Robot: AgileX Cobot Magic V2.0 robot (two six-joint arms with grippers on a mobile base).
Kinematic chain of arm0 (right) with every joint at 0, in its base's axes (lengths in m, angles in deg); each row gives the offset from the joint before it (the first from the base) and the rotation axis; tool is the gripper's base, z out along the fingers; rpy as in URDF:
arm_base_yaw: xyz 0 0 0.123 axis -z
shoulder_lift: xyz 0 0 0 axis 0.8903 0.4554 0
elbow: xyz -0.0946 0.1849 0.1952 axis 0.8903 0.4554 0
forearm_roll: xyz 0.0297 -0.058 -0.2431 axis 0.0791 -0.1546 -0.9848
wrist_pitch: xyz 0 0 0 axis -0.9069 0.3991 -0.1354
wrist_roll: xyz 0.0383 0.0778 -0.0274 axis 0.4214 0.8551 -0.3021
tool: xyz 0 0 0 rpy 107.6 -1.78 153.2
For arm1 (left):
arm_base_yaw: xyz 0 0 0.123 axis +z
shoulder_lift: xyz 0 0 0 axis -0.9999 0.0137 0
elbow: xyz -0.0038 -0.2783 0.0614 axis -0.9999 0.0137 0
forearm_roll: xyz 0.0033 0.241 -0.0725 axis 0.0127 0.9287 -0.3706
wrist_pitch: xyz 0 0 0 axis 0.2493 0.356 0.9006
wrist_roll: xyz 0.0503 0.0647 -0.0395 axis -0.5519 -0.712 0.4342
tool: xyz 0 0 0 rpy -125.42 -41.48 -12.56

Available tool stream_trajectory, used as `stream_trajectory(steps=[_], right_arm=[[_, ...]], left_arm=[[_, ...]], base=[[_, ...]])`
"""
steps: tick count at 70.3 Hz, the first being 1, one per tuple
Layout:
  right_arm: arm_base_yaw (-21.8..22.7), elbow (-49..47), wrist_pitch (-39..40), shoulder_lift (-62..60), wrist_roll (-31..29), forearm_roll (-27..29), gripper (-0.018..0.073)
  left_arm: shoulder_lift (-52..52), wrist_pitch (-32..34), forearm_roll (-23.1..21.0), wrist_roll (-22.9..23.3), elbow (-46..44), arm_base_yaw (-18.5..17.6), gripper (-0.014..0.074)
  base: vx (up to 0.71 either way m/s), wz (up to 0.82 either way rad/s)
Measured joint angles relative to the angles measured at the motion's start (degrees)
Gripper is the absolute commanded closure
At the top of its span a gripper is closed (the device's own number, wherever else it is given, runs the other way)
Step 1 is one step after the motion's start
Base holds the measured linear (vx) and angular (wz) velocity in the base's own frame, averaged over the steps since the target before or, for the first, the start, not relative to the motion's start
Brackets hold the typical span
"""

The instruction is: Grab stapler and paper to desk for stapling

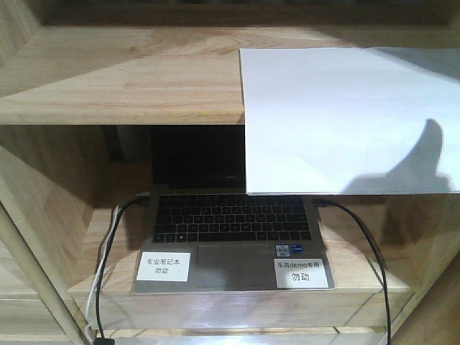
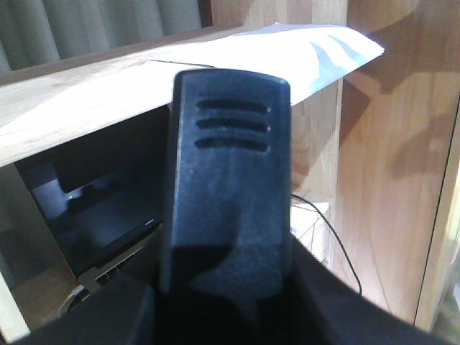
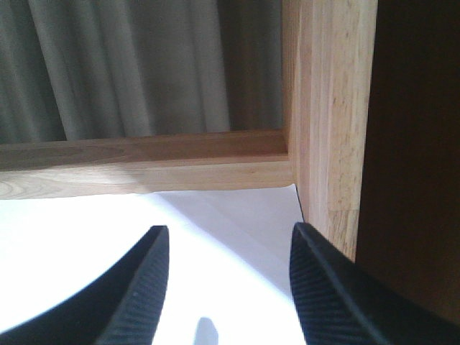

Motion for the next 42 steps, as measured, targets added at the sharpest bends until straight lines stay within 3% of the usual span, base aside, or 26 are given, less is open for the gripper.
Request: stream_trajectory(steps=[29, 42], right_arm=[[0.0, 0.0, 0.0, 0.0, 0.0, 0.0, 0.019], [0.0, 0.0, 0.3, 0.0, 0.1, 0.1, 0.0039]], left_arm=[[0.0, -0.1, 0.0, 0.0, 0.0, 0.0, 0.0603], [0.0, -0.1, 0.0, 0.0, 0.0, 0.0, 0.0603]], base=[[0.0, 0.0], [0.0, 0.0]])
